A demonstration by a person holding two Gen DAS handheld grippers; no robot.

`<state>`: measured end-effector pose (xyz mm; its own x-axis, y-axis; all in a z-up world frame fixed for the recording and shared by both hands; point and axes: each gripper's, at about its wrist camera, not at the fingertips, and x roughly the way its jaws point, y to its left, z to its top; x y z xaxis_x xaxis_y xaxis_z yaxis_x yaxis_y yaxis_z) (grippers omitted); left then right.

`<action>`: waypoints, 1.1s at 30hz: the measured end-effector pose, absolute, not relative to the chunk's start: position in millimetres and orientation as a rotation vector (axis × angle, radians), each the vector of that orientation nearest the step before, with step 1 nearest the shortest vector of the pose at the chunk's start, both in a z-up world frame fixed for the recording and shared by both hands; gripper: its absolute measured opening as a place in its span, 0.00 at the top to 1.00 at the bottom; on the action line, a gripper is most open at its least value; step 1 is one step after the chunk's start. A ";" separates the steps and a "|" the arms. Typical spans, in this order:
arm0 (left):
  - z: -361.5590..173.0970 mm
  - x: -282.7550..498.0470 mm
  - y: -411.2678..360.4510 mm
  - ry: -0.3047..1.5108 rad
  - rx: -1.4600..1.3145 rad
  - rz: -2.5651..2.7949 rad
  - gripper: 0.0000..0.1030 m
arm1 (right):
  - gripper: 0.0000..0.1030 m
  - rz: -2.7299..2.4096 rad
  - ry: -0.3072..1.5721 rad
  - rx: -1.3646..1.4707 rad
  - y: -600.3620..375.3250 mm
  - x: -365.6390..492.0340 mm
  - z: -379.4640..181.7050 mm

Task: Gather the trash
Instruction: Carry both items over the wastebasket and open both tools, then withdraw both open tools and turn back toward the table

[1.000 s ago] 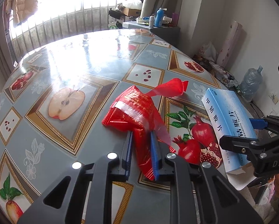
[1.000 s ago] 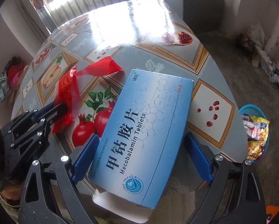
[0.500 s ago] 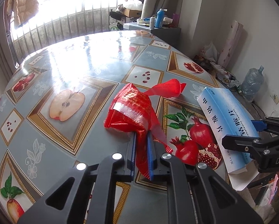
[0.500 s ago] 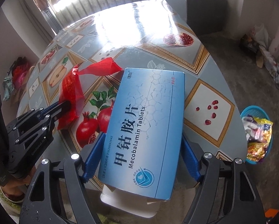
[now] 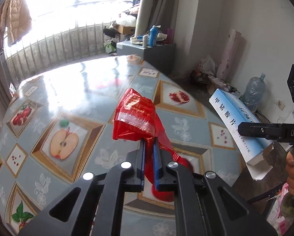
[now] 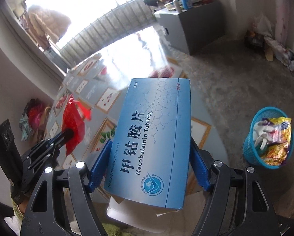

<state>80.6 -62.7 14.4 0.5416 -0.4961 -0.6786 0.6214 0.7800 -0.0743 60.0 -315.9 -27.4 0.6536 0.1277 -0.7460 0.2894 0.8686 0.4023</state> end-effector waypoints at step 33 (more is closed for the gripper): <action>-154.6 55.6 -546.6 1.302 0.594 -1.150 0.40 | 0.21 -0.697 0.732 1.186 -631.2 -66.6 -224.4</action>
<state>55.6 -546.6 -154.6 -0.1298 -0.3146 -0.9403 0.8941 0.3728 -0.2482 -66.6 -631.2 -224.4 0.5844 -0.0944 -0.8059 0.8005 0.2300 0.5535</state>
